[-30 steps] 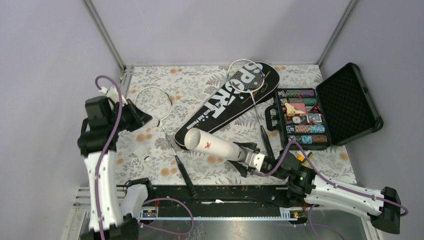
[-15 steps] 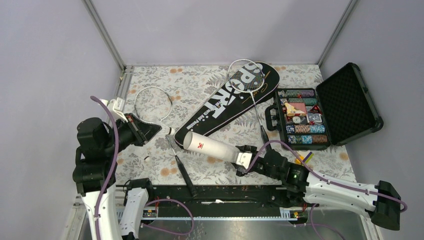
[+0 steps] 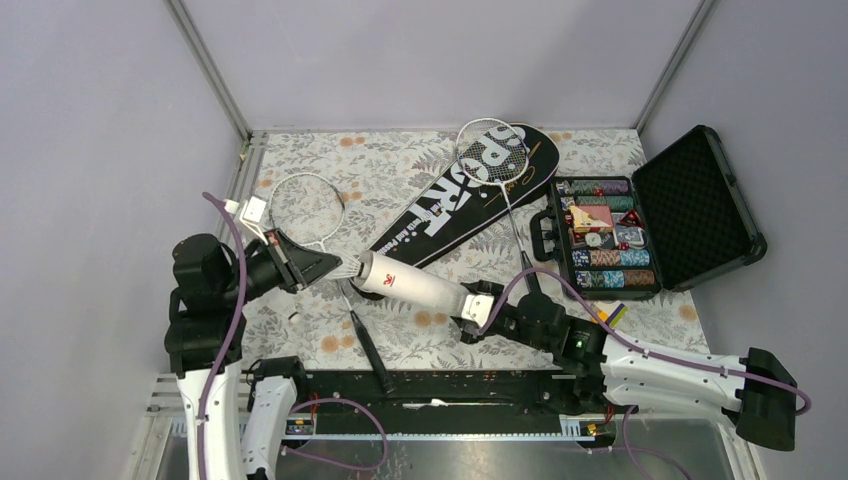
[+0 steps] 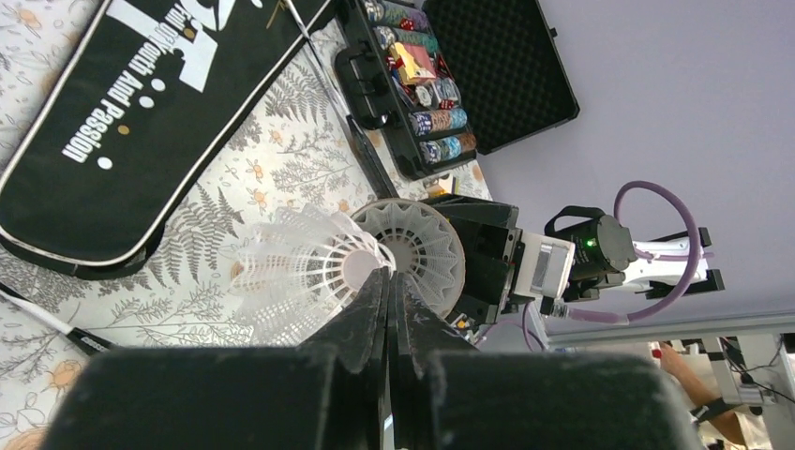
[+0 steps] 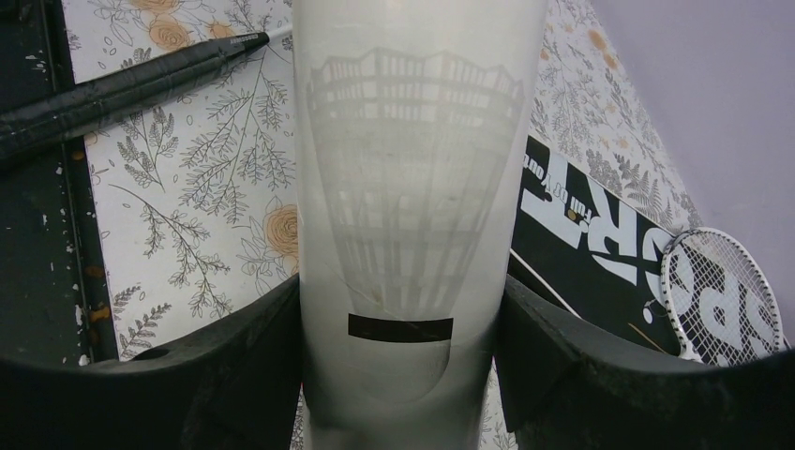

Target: Pack up the badminton gear

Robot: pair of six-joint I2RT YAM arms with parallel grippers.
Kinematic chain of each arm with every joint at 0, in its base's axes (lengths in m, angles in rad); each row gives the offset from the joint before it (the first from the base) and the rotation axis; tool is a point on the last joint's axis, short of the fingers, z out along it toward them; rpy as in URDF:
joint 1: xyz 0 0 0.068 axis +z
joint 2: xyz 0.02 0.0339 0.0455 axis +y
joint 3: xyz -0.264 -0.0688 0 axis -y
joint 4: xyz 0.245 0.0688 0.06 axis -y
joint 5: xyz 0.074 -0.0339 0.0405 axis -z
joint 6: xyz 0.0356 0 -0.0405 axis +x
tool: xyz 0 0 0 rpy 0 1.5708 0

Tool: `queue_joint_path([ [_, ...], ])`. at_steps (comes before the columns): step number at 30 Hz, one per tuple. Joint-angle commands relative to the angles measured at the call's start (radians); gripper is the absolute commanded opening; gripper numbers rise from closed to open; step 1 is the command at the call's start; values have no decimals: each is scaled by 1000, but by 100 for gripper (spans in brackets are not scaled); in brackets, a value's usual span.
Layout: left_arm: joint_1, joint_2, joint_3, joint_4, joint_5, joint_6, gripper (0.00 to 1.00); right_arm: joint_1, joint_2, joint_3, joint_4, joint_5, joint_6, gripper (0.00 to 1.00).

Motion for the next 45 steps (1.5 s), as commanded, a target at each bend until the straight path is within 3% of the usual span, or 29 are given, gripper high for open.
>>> queue_joint_path([
  [1,-2,-37,-75,217,87,-129,0,1,34,55,131,-26,22,41],
  [6,-6,-68,-240,591,163,-430,0,1,64,55,179,-44,-4,41],
  [14,-46,-48,-277,635,161,-467,1,2,123,107,201,-25,-29,41],
  [17,-47,-27,-226,608,183,-442,38,1,113,93,219,-26,-23,41],
  [20,-46,-3,-113,462,145,-341,62,2,64,48,222,-44,-3,40],
  [24,-46,20,20,286,99,-221,75,1,8,8,210,-45,16,40],
  [31,-46,54,61,132,28,-48,75,1,-46,2,168,-54,11,41],
  [45,-51,69,-64,120,99,-11,79,1,-19,43,203,-108,-3,40],
])
